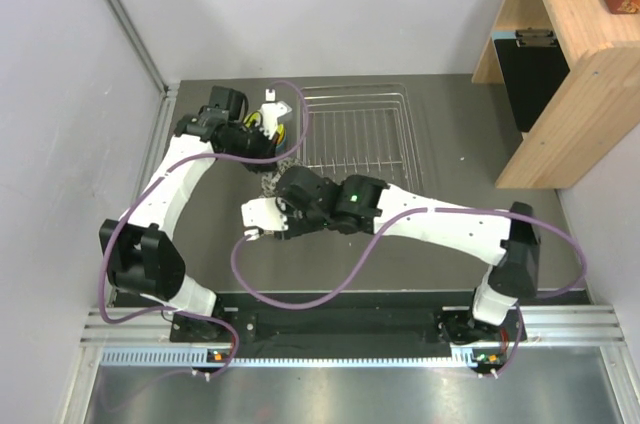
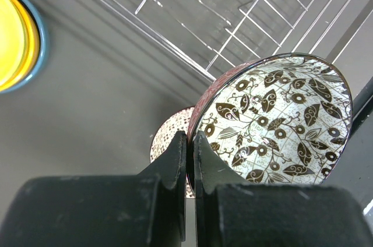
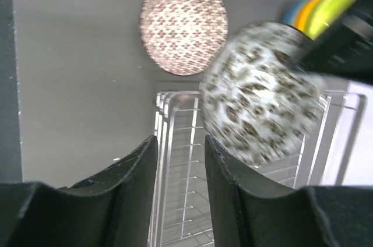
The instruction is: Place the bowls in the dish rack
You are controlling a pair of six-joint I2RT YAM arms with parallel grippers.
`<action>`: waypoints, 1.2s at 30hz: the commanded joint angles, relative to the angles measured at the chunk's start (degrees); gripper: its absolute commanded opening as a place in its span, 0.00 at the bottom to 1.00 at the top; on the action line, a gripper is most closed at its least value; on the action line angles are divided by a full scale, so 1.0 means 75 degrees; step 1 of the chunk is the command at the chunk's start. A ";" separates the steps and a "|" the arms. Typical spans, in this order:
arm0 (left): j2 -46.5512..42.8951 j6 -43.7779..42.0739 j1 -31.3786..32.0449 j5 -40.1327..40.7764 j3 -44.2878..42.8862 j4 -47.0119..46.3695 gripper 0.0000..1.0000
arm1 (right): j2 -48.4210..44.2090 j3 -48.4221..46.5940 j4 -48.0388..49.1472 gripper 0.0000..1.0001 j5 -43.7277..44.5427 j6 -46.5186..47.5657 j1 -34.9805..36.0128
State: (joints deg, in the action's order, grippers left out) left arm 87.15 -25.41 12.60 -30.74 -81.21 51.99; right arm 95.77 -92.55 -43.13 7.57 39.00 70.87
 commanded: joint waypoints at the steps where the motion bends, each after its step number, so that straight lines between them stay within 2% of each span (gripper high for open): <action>1: -0.0125 0.0095 0.0218 -0.0108 -0.0422 0.0018 0.00 | 0.0519 -0.0737 -0.0658 0.38 -0.0002 0.0143 0.0253; 15: -0.0148 0.0013 0.0640 0.0009 -0.0317 0.0182 0.00 | 0.1610 -0.1358 -0.0811 0.35 0.0830 0.0471 0.0371; 22: -0.0207 0.0013 0.0722 0.0009 -0.0305 0.0217 0.00 | 0.1903 -0.1394 -0.0811 0.19 0.1169 0.0612 0.0383; 27: -0.0207 -0.0022 0.0746 0.0056 -0.0188 0.0194 0.00 | 0.2277 -0.1779 -0.1139 0.00 0.1673 0.0624 0.0382; 36: -0.0206 -0.0057 0.0781 0.0173 0.0023 0.0065 0.00 | 0.2653 -0.2144 -0.1538 0.00 0.1885 0.0635 0.0371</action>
State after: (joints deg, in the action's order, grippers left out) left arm 87.18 -25.71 17.63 -26.63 -81.62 51.96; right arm 115.04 -105.23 -54.26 18.96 42.98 73.25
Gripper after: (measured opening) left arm 0.043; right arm 0.003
